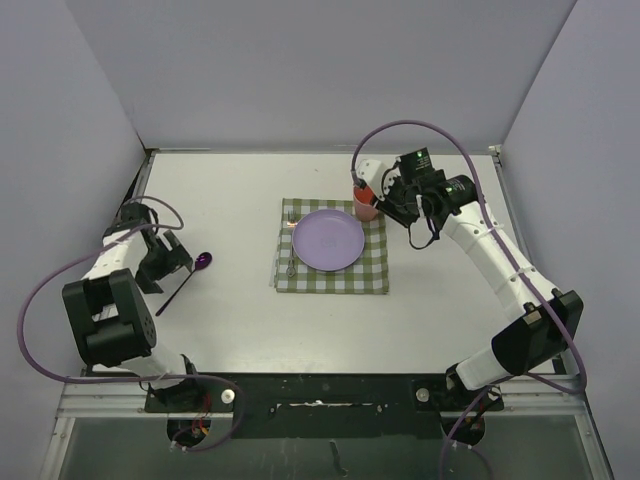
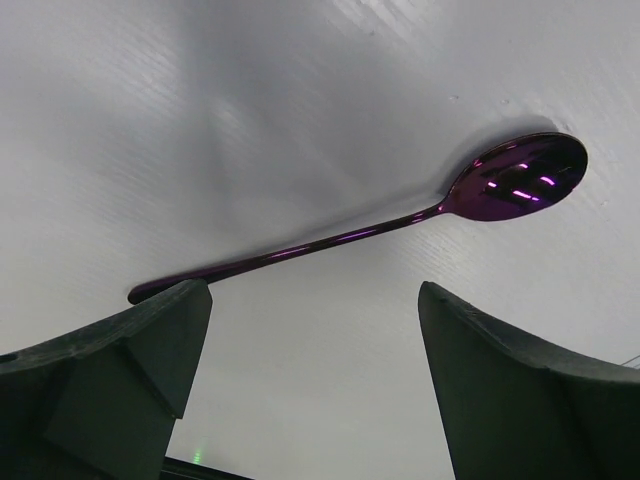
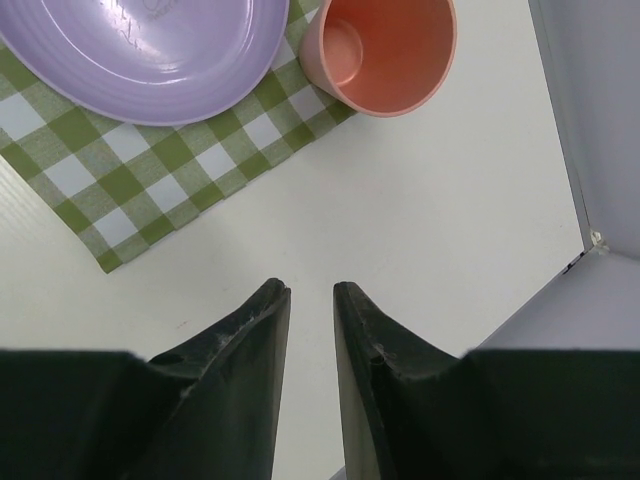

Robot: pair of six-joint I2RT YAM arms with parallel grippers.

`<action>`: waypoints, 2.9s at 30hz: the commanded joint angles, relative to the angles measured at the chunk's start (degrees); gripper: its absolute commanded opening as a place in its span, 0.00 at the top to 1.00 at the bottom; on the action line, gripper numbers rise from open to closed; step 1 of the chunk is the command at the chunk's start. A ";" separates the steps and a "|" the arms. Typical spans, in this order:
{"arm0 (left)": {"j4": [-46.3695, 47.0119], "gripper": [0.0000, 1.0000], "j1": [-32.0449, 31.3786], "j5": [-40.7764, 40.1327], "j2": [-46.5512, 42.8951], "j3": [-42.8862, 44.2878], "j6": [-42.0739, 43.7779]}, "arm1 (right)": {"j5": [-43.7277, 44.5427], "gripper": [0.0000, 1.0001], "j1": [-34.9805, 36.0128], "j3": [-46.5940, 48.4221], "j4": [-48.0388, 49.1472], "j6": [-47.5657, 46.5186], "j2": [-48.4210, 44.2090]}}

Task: Set the dinner table for one person
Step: Pick up the spoon from the center of the board, then place the spoon on the napkin.

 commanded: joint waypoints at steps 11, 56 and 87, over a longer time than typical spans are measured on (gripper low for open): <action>-0.22 0.15 -9.88 -8.61 13.24 11.51 4.88 | -1.70 0.74 -2.28 -0.43 3.95 0.77 -1.53; -1.68 1.00 -15.19 -12.81 23.78 11.59 8.87 | -0.13 0.75 -5.11 -5.22 4.99 0.04 -5.92; -4.66 1.00 -41.97 1.21 -3.89 20.36 -2.87 | 6.28 0.75 -6.13 -2.82 1.92 2.29 -6.53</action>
